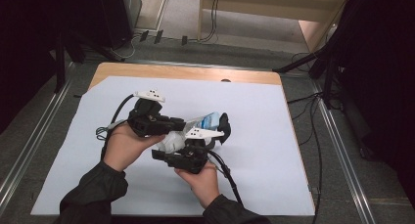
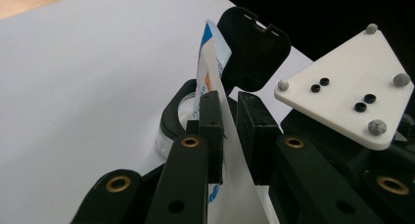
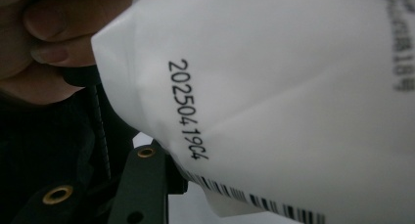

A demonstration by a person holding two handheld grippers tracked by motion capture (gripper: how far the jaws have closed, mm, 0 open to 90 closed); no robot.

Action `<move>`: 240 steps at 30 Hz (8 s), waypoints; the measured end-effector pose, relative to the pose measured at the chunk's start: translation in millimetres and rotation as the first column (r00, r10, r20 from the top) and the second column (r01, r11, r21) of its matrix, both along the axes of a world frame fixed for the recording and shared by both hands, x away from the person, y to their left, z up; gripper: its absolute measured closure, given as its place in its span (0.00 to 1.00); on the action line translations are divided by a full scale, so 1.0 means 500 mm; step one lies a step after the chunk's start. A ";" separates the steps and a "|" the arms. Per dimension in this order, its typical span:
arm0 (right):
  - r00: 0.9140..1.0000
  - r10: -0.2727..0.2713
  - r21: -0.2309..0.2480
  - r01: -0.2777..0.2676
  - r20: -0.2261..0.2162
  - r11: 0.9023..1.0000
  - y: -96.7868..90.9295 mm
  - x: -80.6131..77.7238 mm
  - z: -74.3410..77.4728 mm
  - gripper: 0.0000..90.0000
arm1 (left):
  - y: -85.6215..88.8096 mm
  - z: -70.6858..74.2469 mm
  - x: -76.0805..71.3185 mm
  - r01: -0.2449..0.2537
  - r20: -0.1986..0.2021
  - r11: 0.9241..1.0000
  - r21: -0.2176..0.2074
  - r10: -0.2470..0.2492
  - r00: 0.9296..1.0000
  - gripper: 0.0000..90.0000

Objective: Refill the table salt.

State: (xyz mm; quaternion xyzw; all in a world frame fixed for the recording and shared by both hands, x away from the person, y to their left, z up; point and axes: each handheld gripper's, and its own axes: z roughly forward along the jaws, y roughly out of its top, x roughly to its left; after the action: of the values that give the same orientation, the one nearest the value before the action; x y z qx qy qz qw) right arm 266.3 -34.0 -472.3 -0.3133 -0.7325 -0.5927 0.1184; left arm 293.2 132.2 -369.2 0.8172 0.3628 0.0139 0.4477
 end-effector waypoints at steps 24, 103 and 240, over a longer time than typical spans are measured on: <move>0.998 -0.007 -0.070 0.012 0.066 0.997 0.006 -0.007 0.000 0.62 | -0.003 0.005 -0.006 -0.018 0.043 0.998 0.053 0.016 0.999 1.00; 0.998 -0.029 -0.039 0.031 0.047 0.999 0.004 -0.001 0.005 0.69 | -0.003 0.011 -0.012 -0.029 0.073 1.000 -0.005 0.030 0.997 0.97; 0.999 -0.015 -0.050 0.017 0.050 0.999 0.003 0.000 0.010 0.70 | -0.008 0.013 -0.003 -0.018 0.081 0.999 -0.030 0.021 0.997 0.96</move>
State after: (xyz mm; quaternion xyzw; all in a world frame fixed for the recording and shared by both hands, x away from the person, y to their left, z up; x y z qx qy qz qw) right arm 266.5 -32.4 -467.4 -0.3073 -0.7474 -0.5825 0.0876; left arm 291.6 128.2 -362.9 0.8057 0.3524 0.0461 0.4739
